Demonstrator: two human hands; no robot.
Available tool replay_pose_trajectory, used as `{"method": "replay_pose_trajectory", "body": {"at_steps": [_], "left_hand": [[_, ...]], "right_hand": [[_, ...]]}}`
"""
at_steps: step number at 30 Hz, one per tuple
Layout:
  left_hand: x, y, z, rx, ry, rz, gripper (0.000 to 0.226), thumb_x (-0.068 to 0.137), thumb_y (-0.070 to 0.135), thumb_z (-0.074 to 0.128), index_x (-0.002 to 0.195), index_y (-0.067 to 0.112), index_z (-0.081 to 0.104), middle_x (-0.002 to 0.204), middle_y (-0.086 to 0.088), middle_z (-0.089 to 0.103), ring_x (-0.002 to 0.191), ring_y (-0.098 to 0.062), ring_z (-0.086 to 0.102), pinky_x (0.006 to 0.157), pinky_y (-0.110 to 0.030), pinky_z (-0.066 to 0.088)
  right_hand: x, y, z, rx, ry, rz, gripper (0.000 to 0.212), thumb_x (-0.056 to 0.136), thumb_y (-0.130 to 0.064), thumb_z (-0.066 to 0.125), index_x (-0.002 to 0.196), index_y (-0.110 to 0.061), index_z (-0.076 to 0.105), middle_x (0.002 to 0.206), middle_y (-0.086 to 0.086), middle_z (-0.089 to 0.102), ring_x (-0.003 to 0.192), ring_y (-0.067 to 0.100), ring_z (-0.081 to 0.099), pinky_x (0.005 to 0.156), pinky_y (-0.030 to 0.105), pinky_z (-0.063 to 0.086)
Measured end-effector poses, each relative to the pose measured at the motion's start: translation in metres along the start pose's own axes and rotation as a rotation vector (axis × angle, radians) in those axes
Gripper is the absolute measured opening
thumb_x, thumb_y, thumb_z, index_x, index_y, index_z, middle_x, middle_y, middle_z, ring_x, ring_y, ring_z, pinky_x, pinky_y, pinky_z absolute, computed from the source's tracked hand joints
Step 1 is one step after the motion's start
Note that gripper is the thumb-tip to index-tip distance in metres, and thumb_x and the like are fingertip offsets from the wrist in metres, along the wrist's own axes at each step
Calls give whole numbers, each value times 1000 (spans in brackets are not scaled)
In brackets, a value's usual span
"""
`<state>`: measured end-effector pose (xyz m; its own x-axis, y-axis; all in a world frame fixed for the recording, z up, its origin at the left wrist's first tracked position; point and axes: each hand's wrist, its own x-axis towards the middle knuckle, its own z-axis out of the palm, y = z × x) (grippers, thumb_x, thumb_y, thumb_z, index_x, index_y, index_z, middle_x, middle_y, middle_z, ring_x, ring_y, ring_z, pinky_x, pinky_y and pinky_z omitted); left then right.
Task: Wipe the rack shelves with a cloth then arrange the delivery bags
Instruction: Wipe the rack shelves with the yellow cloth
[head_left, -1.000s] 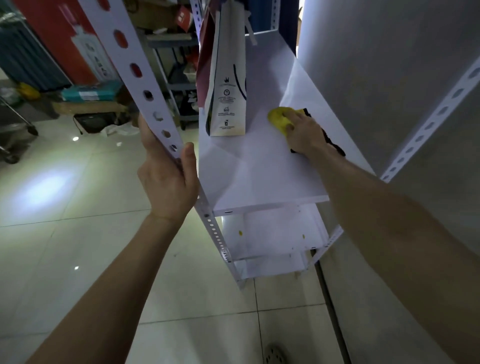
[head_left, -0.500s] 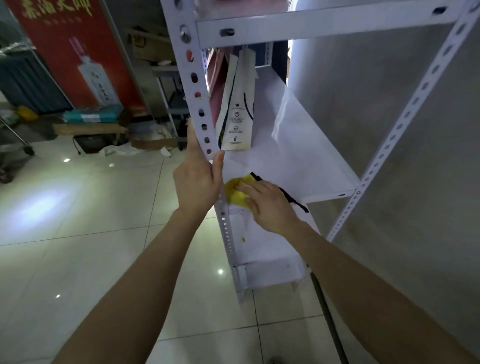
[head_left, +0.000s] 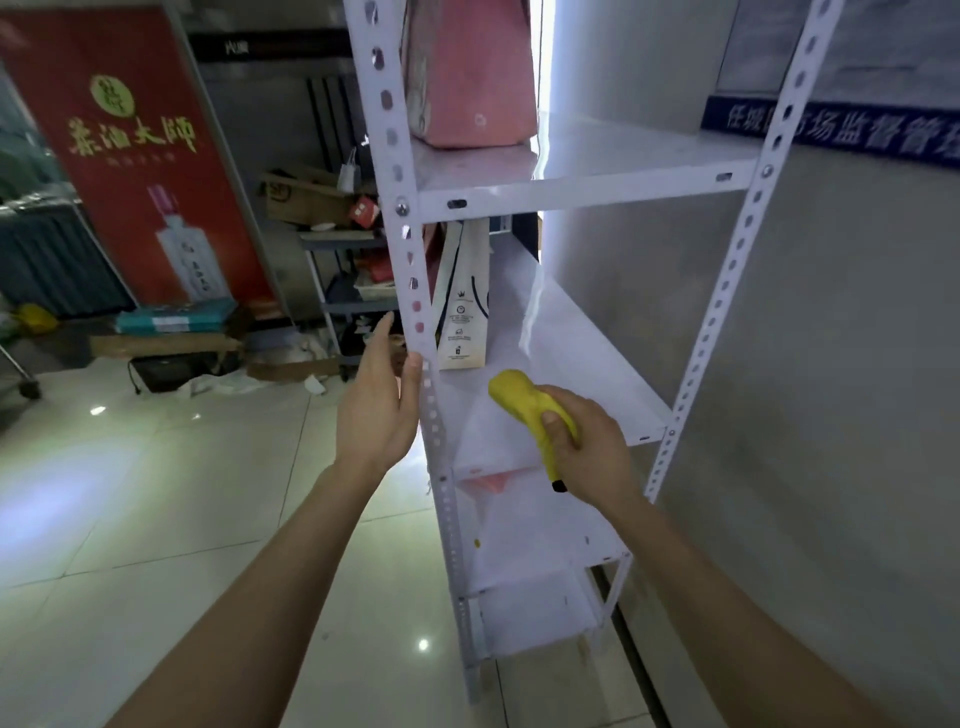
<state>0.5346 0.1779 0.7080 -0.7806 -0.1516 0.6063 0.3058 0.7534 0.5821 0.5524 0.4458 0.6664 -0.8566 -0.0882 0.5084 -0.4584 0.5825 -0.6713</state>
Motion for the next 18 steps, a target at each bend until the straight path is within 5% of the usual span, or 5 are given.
{"method": "replay_pose_trajectory", "body": {"at_steps": [2, 5, 12, 15, 18], "left_hand": [[12, 11, -11, -23, 35, 14, 55, 110, 65, 33, 160, 41, 28, 129, 16, 64, 103, -5, 66, 82, -45, 60], [37, 32, -26, -16, 120, 44, 58, 111, 65, 32, 160, 35, 32, 133, 13, 64, 104, -3, 63, 86, -42, 58], [103, 80, -61, -68, 281, 145, 64, 110, 67, 32, 165, 33, 26, 145, 9, 59, 117, -6, 62, 99, -46, 57], [130, 103, -67, -107, 293, 188, 70, 109, 70, 33, 168, 36, 16, 156, 4, 54, 131, -17, 62, 105, -52, 56], [150, 121, -69, -152, 326, 226, 76, 107, 72, 34, 169, 42, 1, 161, 8, 49, 131, -19, 64, 105, -49, 56]], "right_hand": [[8, -27, -31, 46, 74, -41, 39, 105, -23, 51, 139, -41, 60, 121, -32, 67, 113, -6, 61, 94, 18, 47], [30, -71, -76, 39, 156, -119, 36, 108, -22, 50, 140, -28, 64, 123, -9, 70, 114, 17, 64, 97, 43, 51], [139, -155, -149, -110, 407, -357, 39, 108, -24, 48, 145, -28, 59, 127, -2, 69, 117, 21, 59, 99, 35, 46], [212, -156, -156, -347, 311, -274, 41, 108, -23, 46, 147, -24, 58, 122, 13, 69, 113, 35, 59, 92, 41, 48], [256, -139, -150, -498, 32, -85, 41, 107, -26, 43, 146, -27, 59, 129, 17, 69, 115, 39, 60, 91, 41, 49]]}}
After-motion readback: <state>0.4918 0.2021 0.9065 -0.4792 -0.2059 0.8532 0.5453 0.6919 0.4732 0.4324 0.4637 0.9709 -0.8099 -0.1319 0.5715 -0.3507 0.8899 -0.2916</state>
